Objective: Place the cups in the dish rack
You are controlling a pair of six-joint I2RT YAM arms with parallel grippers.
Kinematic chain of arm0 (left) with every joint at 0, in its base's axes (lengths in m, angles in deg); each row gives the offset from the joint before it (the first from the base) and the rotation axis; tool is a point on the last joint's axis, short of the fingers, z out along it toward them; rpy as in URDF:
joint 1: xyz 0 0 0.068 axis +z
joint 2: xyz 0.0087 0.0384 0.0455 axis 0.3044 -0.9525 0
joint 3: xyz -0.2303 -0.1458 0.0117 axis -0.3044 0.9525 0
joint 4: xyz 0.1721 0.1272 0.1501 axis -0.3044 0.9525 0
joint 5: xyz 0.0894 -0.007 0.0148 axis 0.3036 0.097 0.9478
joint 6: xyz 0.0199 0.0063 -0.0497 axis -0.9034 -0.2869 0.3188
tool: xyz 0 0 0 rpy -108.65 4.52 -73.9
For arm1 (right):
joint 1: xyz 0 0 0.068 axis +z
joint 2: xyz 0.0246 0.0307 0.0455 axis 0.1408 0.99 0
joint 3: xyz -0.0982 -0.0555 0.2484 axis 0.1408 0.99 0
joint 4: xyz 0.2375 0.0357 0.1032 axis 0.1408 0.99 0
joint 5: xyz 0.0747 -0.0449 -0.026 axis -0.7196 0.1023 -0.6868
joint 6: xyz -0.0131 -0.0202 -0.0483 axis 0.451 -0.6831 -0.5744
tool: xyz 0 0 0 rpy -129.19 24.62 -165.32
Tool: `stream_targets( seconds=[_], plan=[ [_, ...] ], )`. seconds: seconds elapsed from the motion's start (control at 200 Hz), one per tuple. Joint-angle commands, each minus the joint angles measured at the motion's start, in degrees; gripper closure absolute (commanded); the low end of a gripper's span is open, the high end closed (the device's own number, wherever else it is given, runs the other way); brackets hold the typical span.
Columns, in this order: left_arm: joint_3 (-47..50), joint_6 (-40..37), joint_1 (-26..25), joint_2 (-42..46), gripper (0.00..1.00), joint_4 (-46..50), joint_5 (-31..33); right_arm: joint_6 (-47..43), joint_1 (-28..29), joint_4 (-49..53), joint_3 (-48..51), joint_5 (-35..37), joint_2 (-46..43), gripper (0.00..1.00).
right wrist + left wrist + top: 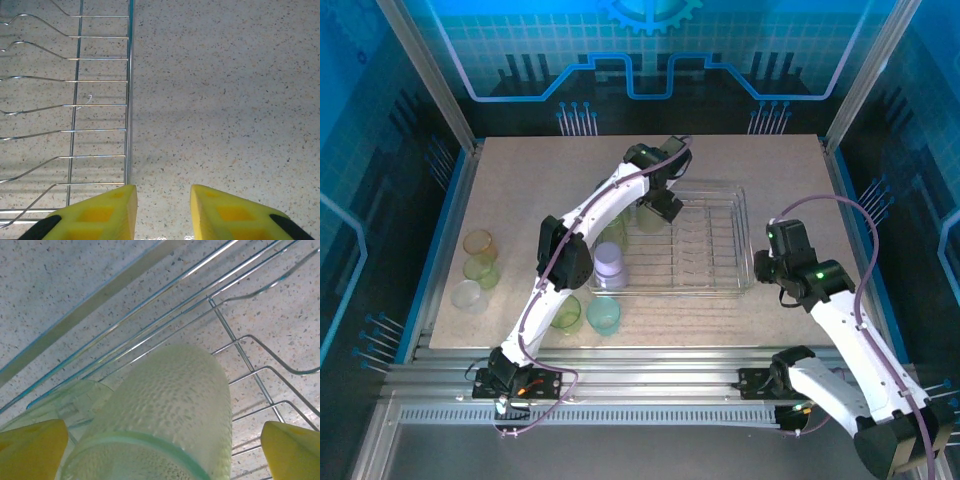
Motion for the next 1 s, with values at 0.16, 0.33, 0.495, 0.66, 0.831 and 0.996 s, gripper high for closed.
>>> stream_targets(
  seconds=[0.16, 0.33, 0.495, 0.66, 0.831, 0.996],
  plan=[
    [-0.22, 3.25, -0.24, 3.32, 0.01, -1.16, -3.59, 1.99, 0.4, -2.27, 1.23, 0.66, -0.86, 0.66],
    [5.18, 3.17, -0.94, 9.22, 0.01, -6.17, -3.69, 2.78, 0.4, -2.87, -0.01, -2.33, -0.48, 0.62],
    [11.57, 4.74, -1.33, 16.49, 0.01, -10.49, -2.59, 1.4, 0.16, -1.54, -2.36, -8.2, -1.21, 0.6],
    [27.65, 10.0, -1.3, 29.85, 0.01, -20.21, -2.82, 3.51, 0.14, 1.87, -6.8, -14.38, -0.6, 0.59],
    [47.31, 13.63, -1.29, 45.72, 0.01, -32.62, -2.77, 7.57, 0.37, 4.36, -10.22, -19.96, -0.36, 0.58],
    [63.44, 16.15, -1.25, 59.59, 0.01, -40.94, -1.51, 15.87, 4.71, 2.51, -11.17, -27.75, 1.02, 0.57]
  ],
)
